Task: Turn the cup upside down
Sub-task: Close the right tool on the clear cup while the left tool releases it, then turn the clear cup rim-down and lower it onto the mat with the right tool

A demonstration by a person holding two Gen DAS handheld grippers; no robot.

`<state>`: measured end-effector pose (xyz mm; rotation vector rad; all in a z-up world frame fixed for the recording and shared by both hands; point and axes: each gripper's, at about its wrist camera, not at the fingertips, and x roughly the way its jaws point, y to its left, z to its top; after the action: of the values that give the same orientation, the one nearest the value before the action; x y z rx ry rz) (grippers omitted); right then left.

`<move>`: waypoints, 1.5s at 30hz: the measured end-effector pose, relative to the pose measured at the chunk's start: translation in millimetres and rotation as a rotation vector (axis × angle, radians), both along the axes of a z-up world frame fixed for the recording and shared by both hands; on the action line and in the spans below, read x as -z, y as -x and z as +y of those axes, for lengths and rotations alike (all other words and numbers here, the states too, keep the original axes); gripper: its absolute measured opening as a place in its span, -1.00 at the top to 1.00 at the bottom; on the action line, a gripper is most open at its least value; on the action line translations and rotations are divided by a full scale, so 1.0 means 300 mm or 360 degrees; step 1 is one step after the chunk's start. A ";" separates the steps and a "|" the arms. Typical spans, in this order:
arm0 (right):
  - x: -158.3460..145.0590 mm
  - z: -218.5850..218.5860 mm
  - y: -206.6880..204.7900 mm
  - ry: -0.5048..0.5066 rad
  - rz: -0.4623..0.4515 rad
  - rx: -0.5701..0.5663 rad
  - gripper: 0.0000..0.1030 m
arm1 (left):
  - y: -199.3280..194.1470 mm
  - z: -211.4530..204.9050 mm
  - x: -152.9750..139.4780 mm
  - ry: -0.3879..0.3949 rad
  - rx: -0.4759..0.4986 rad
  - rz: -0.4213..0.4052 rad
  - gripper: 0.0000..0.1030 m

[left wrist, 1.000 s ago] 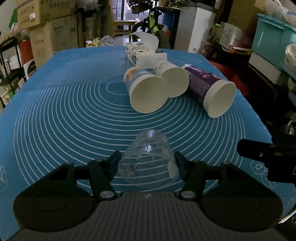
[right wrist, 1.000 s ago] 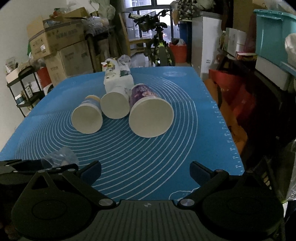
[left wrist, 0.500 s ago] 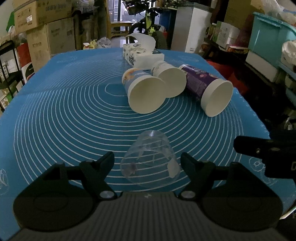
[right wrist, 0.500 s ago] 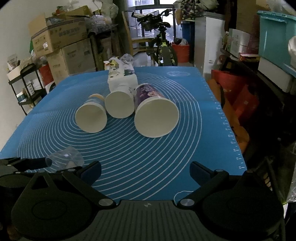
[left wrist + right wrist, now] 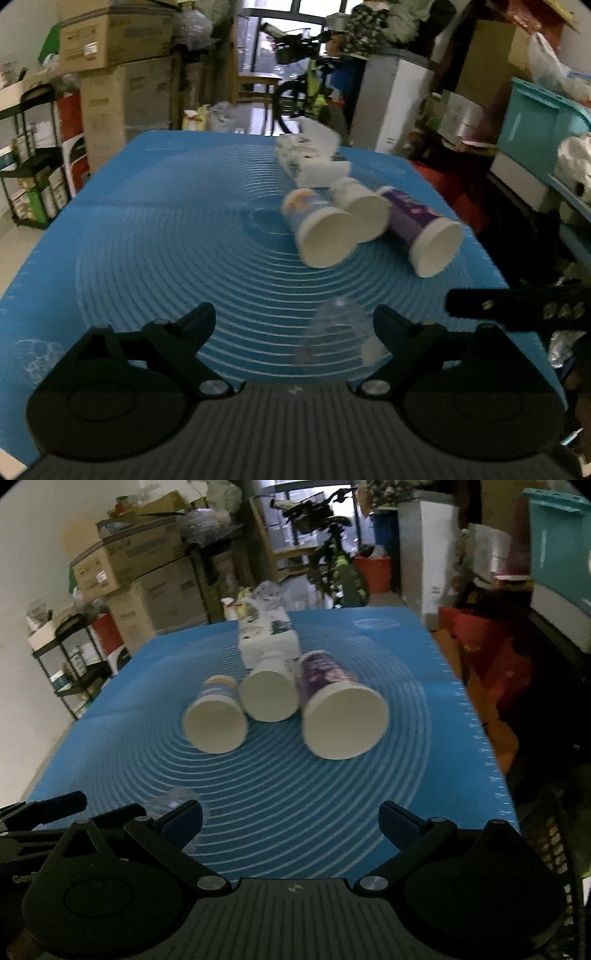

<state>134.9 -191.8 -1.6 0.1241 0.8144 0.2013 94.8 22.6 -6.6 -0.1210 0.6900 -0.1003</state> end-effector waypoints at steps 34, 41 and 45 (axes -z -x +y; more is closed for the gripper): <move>0.142 0.252 -0.297 -0.0267 0.0654 0.0037 0.03 | -0.034 0.242 0.132 -0.0132 -0.0203 0.0043 -0.78; 0.171 0.264 -0.296 -0.0309 0.0669 0.0012 0.05 | -0.030 0.236 0.132 -0.0115 -0.0191 0.0045 -0.78; 0.170 0.264 -0.292 -0.0322 0.0620 -0.0019 0.06 | -0.029 0.237 0.129 -0.0111 -0.0192 0.0041 -0.78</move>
<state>222.6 -112.6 -52.7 0.3565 1.1818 0.2756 103.4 93.7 -45.2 -0.0968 0.7095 0.0412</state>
